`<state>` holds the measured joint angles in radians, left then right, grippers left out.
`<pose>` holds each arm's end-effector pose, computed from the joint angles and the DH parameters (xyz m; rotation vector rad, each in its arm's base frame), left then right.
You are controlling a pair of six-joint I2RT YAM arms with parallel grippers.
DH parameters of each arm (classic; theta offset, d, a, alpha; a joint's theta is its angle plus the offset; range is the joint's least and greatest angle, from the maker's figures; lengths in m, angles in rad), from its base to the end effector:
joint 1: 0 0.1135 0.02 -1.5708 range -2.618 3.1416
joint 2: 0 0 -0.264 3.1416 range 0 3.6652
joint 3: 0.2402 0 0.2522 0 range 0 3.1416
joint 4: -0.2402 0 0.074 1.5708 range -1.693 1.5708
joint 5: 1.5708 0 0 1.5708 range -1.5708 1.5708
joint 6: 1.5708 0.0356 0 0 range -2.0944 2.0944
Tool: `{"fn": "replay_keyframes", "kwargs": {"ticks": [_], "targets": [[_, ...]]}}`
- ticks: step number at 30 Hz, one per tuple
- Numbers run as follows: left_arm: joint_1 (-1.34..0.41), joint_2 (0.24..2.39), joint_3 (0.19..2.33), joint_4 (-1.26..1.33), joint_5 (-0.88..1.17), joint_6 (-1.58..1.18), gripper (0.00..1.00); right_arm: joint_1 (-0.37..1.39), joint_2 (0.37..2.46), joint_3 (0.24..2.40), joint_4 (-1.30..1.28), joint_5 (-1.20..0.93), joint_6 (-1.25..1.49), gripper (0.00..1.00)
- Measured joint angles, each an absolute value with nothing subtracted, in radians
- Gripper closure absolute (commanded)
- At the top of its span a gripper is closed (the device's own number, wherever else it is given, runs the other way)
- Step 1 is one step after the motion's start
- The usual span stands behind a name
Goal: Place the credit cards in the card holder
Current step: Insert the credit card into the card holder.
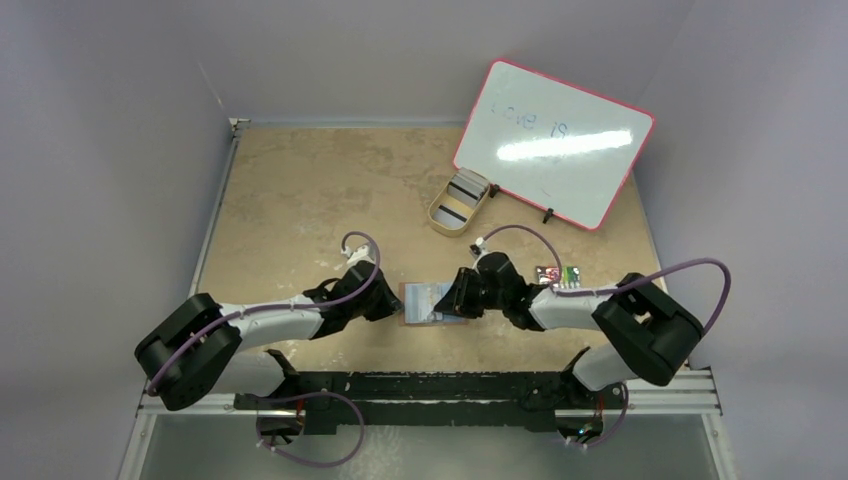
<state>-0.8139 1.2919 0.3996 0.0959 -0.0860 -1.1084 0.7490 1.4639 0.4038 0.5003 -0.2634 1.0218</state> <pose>0.1563 -0.1610 0.1360 -0.4135 2.4868 -0.7806 0.1810 0.1809 0.1341 0.1524 2.4070 1.2323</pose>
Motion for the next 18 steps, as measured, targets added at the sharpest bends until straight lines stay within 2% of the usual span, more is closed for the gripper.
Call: {"fn": "replay_keyframes", "kwargs": {"ticks": [7, 18], "targets": [[-0.815, 1.296, 0.4, 0.101, -0.078, -1.108, 1.0, 0.754, 1.398, 0.445, 0.332, -0.195, 0.971, 0.63], [-0.815, 1.296, 0.4, 0.101, -0.078, -1.108, 0.99, 0.759, 1.441, 0.502, 0.3, -0.179, 0.937, 0.64]]}}
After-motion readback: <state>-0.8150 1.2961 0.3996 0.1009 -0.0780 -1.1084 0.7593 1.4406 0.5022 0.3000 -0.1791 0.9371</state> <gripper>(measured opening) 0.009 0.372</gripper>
